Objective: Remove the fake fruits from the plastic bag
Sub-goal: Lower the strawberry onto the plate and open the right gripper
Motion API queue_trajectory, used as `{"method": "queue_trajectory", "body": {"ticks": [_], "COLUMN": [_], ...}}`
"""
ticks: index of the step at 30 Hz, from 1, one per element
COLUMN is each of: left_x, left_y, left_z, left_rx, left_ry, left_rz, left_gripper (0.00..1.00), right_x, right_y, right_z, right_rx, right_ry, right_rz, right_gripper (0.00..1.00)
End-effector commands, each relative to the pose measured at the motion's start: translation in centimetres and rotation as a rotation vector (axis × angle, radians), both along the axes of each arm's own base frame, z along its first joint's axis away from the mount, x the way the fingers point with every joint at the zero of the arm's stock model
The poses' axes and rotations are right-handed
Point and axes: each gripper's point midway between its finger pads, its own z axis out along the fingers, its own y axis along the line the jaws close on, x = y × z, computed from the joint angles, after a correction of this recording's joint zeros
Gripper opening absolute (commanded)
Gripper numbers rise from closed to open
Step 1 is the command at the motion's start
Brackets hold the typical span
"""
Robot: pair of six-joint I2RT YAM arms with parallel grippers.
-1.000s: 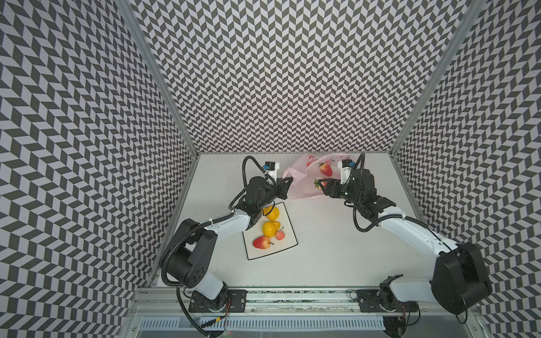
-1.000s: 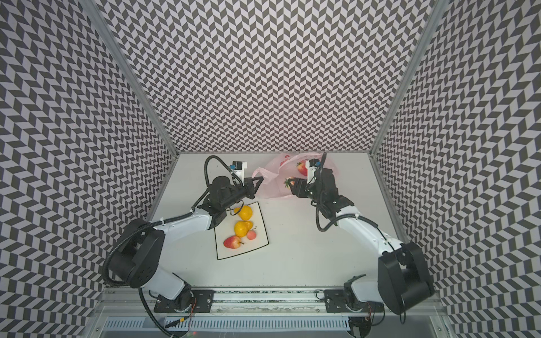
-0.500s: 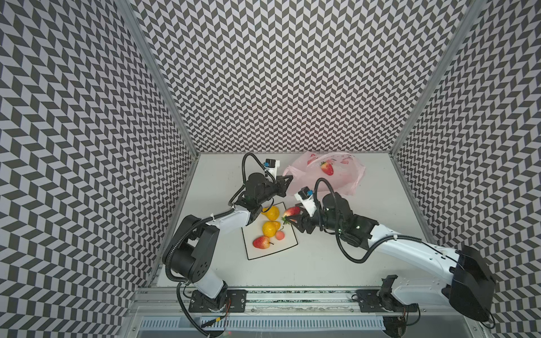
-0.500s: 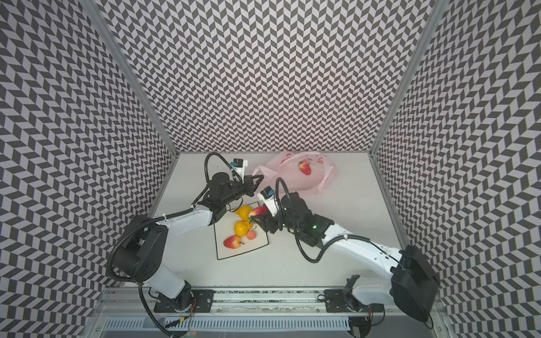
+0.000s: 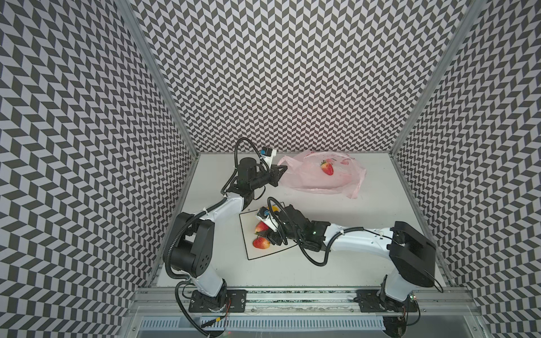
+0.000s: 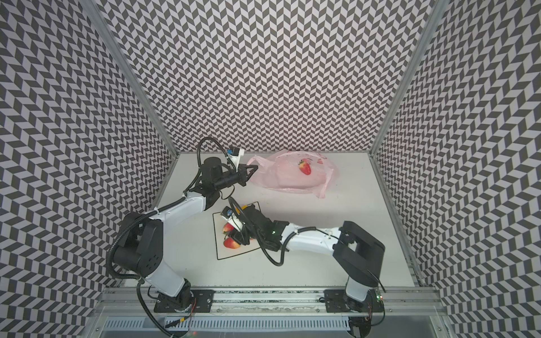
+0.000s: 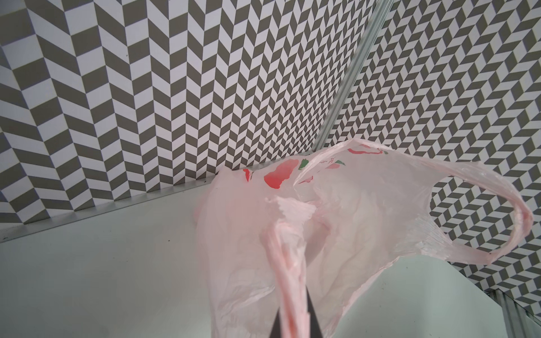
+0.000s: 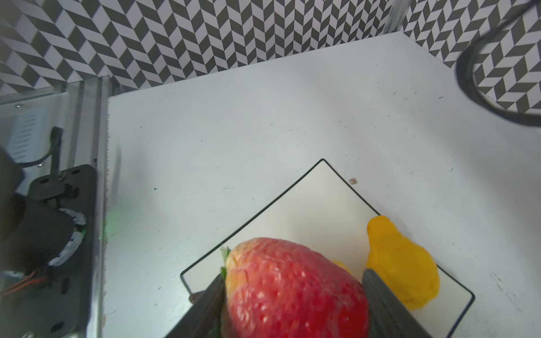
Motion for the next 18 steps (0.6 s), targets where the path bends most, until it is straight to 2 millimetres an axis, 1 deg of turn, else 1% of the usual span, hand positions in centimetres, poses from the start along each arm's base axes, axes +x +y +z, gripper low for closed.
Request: {"method": "queue_trajectory", "body": {"ticks": [1, 4, 7, 14, 16, 18], "left_x": [0.6, 1.2, 1.4, 1.4, 1.5, 1.5], "left_y": [0.8, 1.7, 1.9, 1.7, 1.6, 1.6], "left_z": [-1.0, -1.4, -1.7, -2.1, -2.2, -2.3], "left_rx": [0.042, 0.044, 0.048, 0.046, 0.048, 0.052], "left_ry": [0.029, 0.036, 0.040, 0.047, 0.048, 0.048], "left_rz": [-0.032, -0.021, -0.020, -0.036, -0.038, -0.040], "left_gripper": [0.00, 0.00, 0.00, 0.00, 0.00, 0.00], "right_x": [1.4, 1.9, 2.6, 2.7, 2.7, 2.7], "right_y": [2.0, 2.8, 3.3, 4.1, 4.1, 4.1], "right_z": [0.1, -1.6, -3.2, -5.4, -6.0, -6.3], "right_rx": [-0.035, -0.119, -0.186, -0.253, -0.270, -0.278], "right_ry": [-0.109, -0.138, -0.158, -0.173, -0.172, -0.174], "right_rz": [0.036, 0.066, 0.067, 0.090, 0.095, 0.096], "right_gripper": [0.41, 0.41, 0.43, 0.47, 0.50, 0.55]}}
